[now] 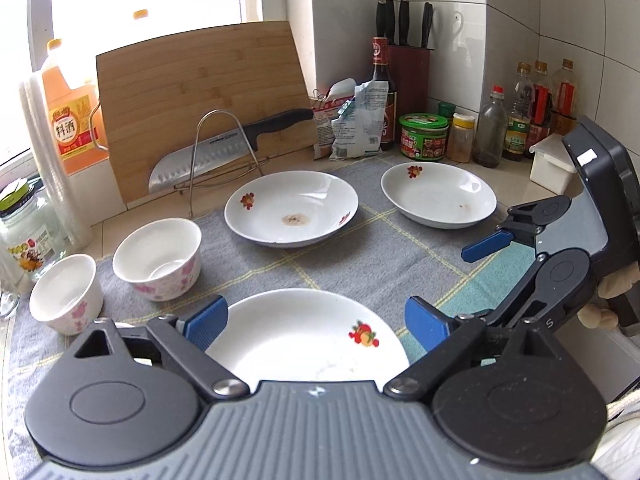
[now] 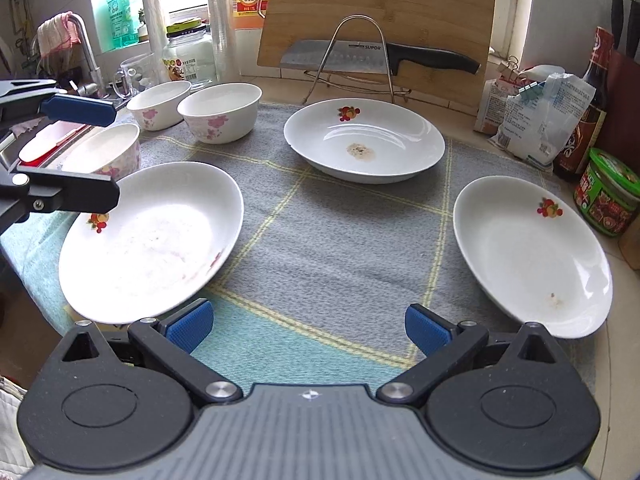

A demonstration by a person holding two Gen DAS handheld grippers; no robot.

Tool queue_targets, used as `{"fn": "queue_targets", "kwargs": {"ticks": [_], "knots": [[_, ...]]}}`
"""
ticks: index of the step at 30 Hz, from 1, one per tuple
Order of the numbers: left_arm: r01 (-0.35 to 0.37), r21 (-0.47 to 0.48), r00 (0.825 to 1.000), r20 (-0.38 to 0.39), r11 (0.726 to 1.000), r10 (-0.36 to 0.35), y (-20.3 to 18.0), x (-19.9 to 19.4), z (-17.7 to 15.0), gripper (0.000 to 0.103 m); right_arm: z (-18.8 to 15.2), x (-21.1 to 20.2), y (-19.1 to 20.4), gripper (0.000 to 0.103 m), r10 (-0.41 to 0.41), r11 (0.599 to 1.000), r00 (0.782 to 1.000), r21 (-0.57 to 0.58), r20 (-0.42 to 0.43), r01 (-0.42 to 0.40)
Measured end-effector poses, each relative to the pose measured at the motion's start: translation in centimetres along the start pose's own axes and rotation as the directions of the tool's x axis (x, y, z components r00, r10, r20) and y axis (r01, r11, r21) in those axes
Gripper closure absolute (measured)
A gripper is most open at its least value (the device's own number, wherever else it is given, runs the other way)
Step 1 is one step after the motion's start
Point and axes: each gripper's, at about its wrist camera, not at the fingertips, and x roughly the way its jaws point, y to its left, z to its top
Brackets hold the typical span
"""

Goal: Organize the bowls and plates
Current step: 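Move the right gripper to the rim of another white fruit-decal plate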

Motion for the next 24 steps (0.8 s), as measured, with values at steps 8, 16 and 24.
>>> {"fn": "queue_targets", "kwargs": {"ticks": [8,16,24], "knots": [[-0.004,-0.034,0.999,-0.05,0.999,0.003,3.1,-1.9,-3.9,0.008,0.7,0.2,2.7,0.0,-0.013,0.997,1.0,0.081,0.025,0.011],[0.026,-0.032,0.989,-0.144,0.999,-0.03,5.1,-1.8,-8.1,0.008,0.8,1.4,5.2,0.0,0.014,0.991,1.0,0.132,-0.009,-0.013],[0.091,-0.001,0.98,-0.176,0.996,-0.09,5.6,-0.5,-10.2,0.008,1.0,2.6,7.4,0.0,0.025,0.987,0.997,0.162,-0.073,-0.012]]}}
